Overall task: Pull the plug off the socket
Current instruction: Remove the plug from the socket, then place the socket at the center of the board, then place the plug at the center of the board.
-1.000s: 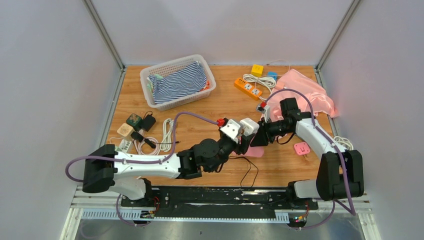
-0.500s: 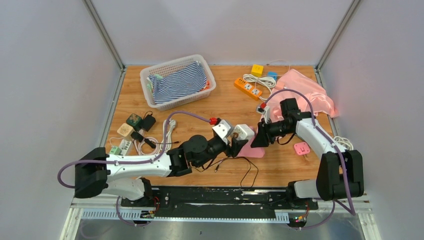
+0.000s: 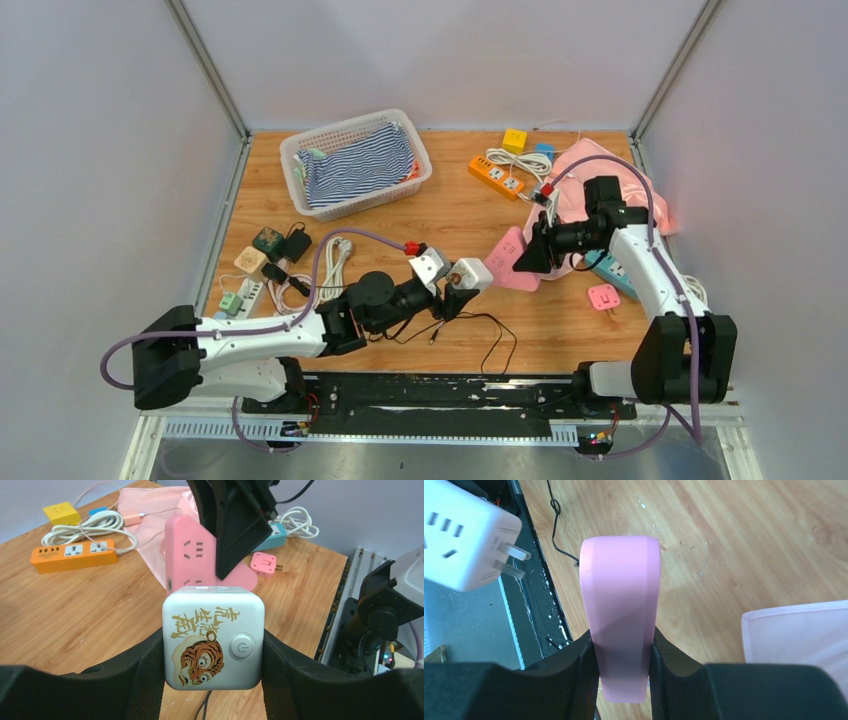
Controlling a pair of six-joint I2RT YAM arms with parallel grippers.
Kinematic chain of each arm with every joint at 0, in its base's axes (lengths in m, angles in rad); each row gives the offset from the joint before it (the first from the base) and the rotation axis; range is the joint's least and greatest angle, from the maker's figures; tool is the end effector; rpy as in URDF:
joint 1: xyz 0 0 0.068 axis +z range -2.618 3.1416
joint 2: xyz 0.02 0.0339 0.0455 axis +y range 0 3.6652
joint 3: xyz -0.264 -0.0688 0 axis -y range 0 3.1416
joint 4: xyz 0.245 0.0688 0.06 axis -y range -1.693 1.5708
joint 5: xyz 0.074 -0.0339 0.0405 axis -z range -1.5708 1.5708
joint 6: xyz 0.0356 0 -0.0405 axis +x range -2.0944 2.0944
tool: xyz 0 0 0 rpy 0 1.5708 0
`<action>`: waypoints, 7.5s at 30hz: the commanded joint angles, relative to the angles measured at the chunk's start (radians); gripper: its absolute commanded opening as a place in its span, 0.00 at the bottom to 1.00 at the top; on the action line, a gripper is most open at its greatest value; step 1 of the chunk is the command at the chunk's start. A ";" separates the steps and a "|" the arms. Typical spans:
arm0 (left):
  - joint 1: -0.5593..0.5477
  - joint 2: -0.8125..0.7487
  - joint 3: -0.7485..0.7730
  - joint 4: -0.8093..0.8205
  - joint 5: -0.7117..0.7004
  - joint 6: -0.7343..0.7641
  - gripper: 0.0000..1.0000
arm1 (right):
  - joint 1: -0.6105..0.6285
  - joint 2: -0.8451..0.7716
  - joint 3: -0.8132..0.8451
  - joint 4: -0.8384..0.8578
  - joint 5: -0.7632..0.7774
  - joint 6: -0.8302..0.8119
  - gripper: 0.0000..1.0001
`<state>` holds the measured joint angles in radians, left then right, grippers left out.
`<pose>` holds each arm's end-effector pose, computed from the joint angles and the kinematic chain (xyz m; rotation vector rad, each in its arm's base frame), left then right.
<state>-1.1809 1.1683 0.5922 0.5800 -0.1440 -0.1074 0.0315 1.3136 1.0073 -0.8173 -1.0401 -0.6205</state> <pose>0.1051 -0.2422 0.2737 0.7342 1.4654 -0.8913 0.2432 0.0384 0.2692 -0.9843 2.0095 1.0694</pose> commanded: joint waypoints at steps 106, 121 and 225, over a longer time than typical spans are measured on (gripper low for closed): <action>0.427 0.636 -0.050 0.953 0.671 -1.060 0.00 | 0.161 -0.448 -0.125 0.154 -0.033 -0.163 0.93; 0.376 0.654 0.004 0.864 0.593 -1.026 0.00 | 0.242 -0.445 -0.270 0.351 0.124 -0.222 1.00; 0.415 -0.270 -0.207 0.065 0.181 -0.185 1.00 | -0.336 -0.211 -0.131 -0.067 0.301 -0.397 0.02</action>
<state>-0.7723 0.9070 0.3981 0.6258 0.0078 -0.2680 -0.3119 1.0790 0.8467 -0.8742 -0.6910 -1.0031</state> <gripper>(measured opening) 0.997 0.629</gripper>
